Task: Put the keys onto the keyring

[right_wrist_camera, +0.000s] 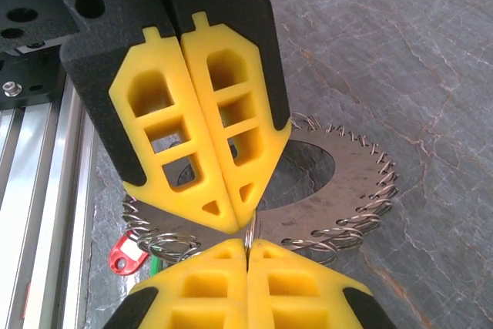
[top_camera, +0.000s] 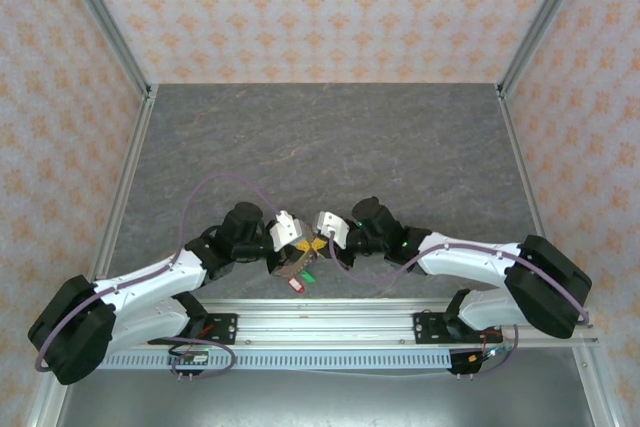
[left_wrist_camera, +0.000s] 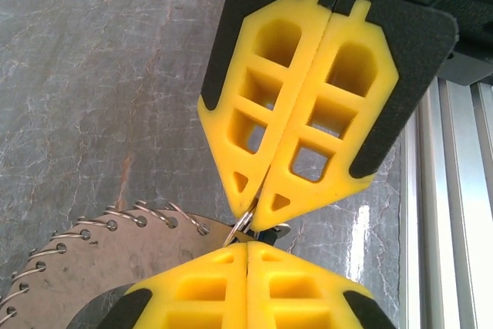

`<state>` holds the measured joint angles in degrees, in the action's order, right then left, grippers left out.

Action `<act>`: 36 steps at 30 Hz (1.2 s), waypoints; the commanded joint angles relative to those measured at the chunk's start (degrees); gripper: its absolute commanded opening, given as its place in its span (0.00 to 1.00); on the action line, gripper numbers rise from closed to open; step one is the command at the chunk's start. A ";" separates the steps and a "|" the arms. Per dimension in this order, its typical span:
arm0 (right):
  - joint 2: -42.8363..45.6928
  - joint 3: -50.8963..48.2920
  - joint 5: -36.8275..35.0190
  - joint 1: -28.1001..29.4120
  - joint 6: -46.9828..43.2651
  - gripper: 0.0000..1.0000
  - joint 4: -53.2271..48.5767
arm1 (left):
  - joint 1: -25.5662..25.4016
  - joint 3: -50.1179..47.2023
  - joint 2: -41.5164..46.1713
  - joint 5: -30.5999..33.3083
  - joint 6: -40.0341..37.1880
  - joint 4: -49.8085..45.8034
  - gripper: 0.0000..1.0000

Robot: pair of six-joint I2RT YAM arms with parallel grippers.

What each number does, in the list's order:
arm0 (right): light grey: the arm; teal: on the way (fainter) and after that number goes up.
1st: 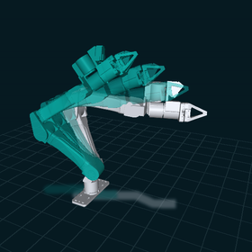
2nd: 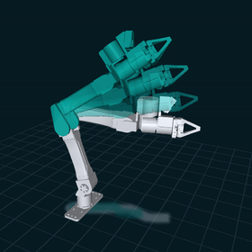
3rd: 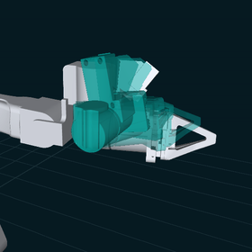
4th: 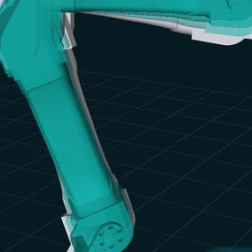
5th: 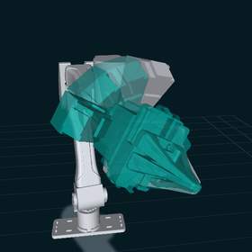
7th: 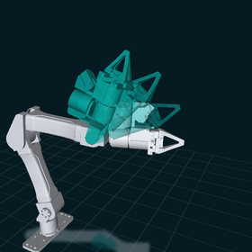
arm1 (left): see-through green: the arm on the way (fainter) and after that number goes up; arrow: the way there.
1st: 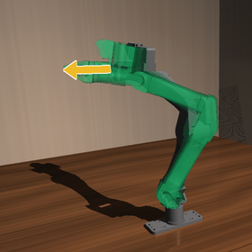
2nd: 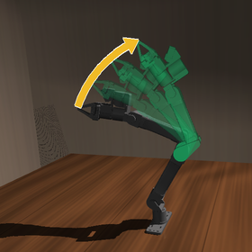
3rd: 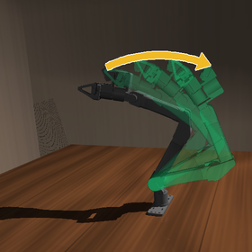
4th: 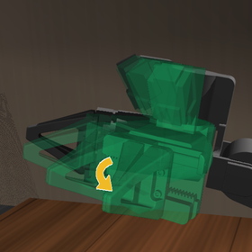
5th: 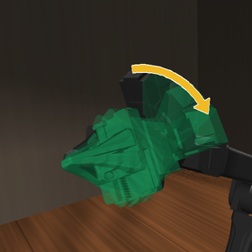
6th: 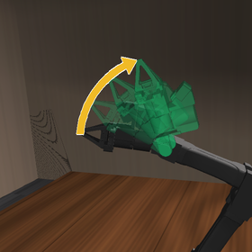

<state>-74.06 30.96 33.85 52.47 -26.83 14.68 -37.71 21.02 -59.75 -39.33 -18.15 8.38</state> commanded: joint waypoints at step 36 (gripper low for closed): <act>2.33 -3.02 -2.23 0.35 1.41 0.00 4.57 | 0.36 -1.94 7.36 7.51 2.58 2.29 0.00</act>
<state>-72.47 27.57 30.85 52.36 -26.20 17.43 -37.50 19.97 -53.34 -33.98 -16.56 8.80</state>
